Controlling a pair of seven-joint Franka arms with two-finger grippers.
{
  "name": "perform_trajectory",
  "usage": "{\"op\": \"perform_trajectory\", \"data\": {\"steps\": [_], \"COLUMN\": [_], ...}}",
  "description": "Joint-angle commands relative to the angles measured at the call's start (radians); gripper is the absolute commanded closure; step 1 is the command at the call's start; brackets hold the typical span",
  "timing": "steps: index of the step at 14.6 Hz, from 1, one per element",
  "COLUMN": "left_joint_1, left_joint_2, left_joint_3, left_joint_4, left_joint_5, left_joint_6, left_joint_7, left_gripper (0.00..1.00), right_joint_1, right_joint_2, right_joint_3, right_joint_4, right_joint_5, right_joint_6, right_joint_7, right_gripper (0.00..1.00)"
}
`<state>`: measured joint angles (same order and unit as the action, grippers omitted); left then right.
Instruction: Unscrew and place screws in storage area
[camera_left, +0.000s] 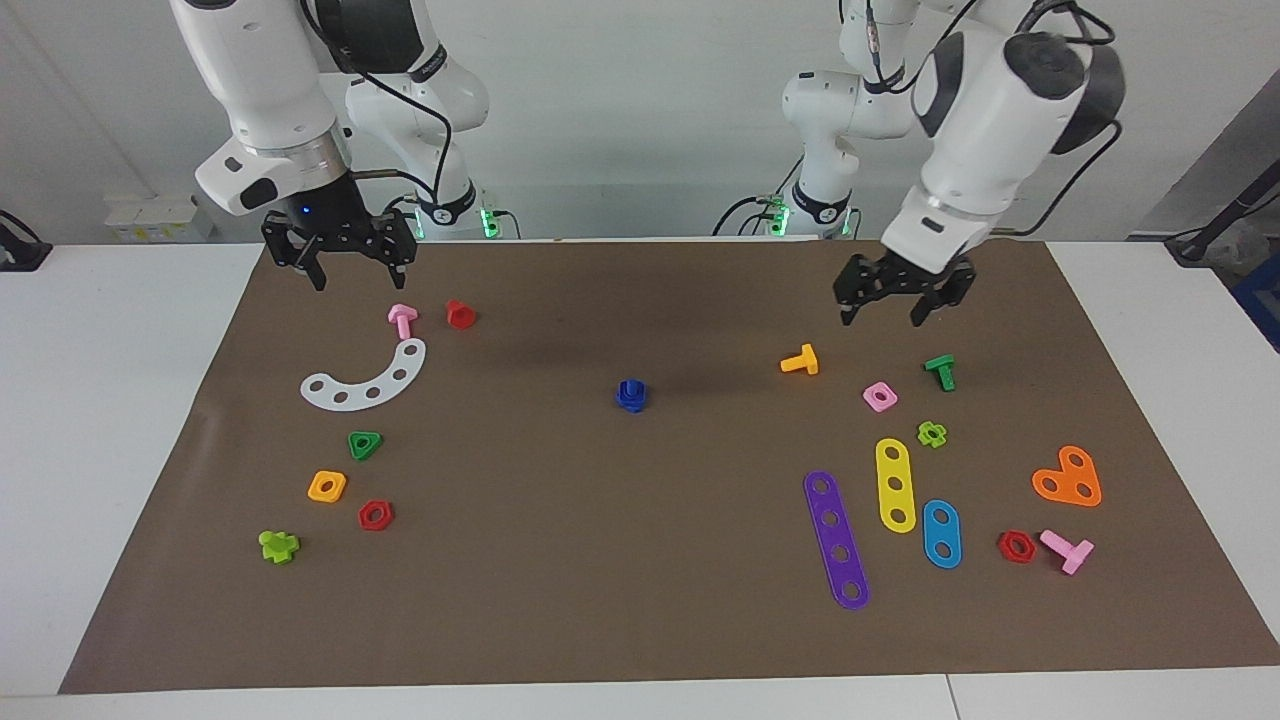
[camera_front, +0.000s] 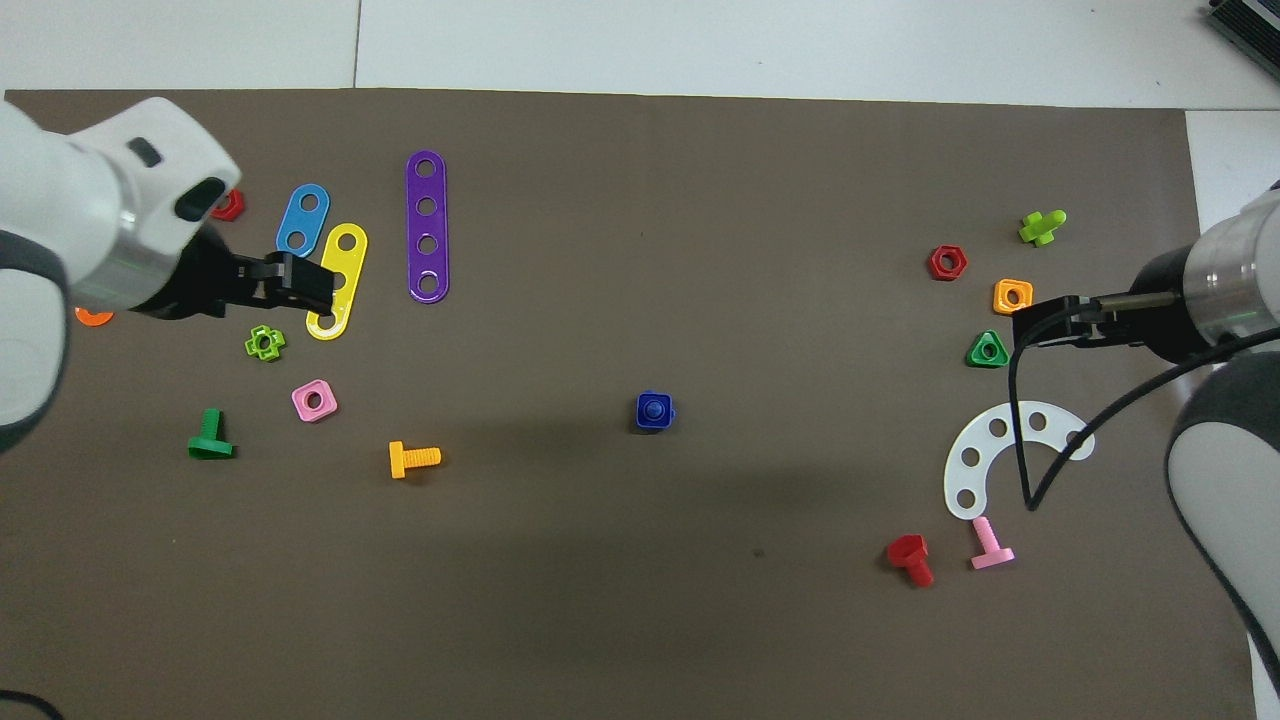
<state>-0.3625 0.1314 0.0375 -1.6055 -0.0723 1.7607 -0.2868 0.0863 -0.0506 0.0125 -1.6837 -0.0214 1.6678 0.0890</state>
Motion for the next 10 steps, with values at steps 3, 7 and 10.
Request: {"op": "perform_trajectory", "data": {"steps": [3, 7, 10], "left_joint_1": [-0.134, -0.278, -0.346], "left_joint_2": [0.128, 0.24, 0.304], "left_joint_3": [0.016, 0.018, 0.018], "left_joint_4": [0.05, 0.039, -0.02], "left_joint_5": [-0.029, -0.029, -0.024], "left_joint_6": [0.147, 0.287, 0.422], "left_joint_7": [-0.153, -0.281, -0.324], "left_gripper": [0.0, 0.05, 0.07], "right_joint_1": [-0.003, -0.003, -0.01], "right_joint_2": [-0.02, -0.02, -0.018], "right_joint_3": [0.006, 0.006, 0.004], "right_joint_4": [-0.027, -0.025, -0.024], "right_joint_5": [-0.012, -0.012, -0.009], "right_joint_6": [0.02, 0.02, 0.018], "right_joint_7": [0.008, 0.006, 0.002], "right_gripper": [0.0, 0.0, 0.0]}}
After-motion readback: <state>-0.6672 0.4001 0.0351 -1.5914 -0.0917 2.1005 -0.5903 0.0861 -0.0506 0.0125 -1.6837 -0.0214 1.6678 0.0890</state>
